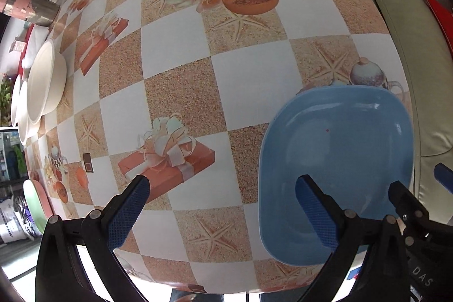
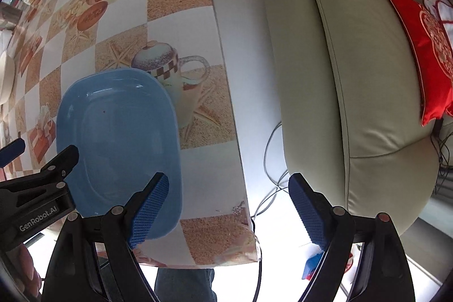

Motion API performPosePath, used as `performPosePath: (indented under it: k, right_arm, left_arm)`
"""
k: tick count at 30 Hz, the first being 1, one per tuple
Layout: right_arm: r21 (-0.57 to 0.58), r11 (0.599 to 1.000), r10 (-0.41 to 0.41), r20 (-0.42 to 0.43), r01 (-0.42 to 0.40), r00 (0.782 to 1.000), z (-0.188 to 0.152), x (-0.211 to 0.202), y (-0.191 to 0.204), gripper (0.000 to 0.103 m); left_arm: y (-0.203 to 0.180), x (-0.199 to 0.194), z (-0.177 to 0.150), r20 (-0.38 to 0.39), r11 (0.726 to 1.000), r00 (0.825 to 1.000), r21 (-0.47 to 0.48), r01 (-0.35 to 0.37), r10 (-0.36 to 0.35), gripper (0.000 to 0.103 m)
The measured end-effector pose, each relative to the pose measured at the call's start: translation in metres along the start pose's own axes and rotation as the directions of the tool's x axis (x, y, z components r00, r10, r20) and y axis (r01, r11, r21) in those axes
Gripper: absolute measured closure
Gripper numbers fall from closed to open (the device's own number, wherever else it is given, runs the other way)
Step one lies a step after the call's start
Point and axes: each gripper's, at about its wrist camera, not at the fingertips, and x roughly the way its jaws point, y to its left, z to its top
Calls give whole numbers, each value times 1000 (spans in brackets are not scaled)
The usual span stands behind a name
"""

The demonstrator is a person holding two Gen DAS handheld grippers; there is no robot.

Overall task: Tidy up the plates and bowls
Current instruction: 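Close both grippers on the rim of the light blue plate, then carry the blue plate onto the green plate stack, open both grippers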

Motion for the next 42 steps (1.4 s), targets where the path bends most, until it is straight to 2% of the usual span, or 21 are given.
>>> performPosePath:
  k: [4, 6, 8, 9, 11, 13, 14, 16, 18, 20, 23, 26, 36, 42]
  right_arm:
    - [-57, 998, 11, 10, -10, 1000, 6, 2, 16, 16]
    - [-69, 997, 19, 13, -18, 1000, 7, 2, 21, 39]
    - [-73, 996, 51, -11, -51, 999, 9, 6, 24, 50]
    - [-67, 995, 76, -27, -78, 997, 10, 7, 24, 60]
    - [-47, 993, 110, -48, -112, 993, 10, 12, 25, 67]
    - [-36, 992, 118, -42, -119, 992, 9, 12, 24, 70]
    - [-34, 990, 135, -41, -137, 990, 8, 13, 23, 81]
    - [-33, 989, 145, -51, -147, 988, 10, 13, 24, 80]
    - [-35, 988, 146, -54, -148, 988, 10, 13, 26, 81]
    - [-48, 985, 165, -59, -168, 985, 9, 11, 33, 83]
    - [-99, 985, 136, -64, -142, 989, 7, 7, 58, 83]
    - [-123, 981, 145, -75, -153, 987, -2, 8, 82, 83]
    - [-247, 956, 144, -86, -161, 986, -24, 6, 200, 83]
    - [-262, 950, 148, -100, -170, 984, -35, 4, 276, 83]
  left_arm:
    - [-3, 8, 2, -12, 1000, 1000, -1, 10, -10, 1]
    - [-2, 11, 3, -19, 1000, 1000, -15, 14, -14, 4]
    - [-1, 12, 4, -18, 998, 998, -28, 53, -54, 6]
    - [0, 13, 5, -20, 997, 997, -27, 72, -72, 10]
    - [1, 12, 5, -17, 994, 994, -24, 103, -104, 15]
    - [-2, 11, 8, -10, 989, 989, -28, 146, -147, 29]
    - [-4, 10, 8, -13, 986, 986, -27, 166, -166, 33]
    - [-6, 7, 9, -14, 981, 981, -12, 195, -195, 53]
    - [-10, 4, 8, -15, 981, 982, 23, 190, -190, 64]
    - [-12, 3, 3, -4, 989, 990, 52, 141, -141, 64]
    - [6, 7, -6, -7, 991, 991, 31, 134, -134, 64]
    - [32, 10, -17, -2, 993, 994, 14, 114, -114, 64]
    - [148, 30, -57, 22, 988, 994, -112, 108, -106, 64]
    - [224, 42, -77, 4, 984, 994, -144, 105, -106, 64]
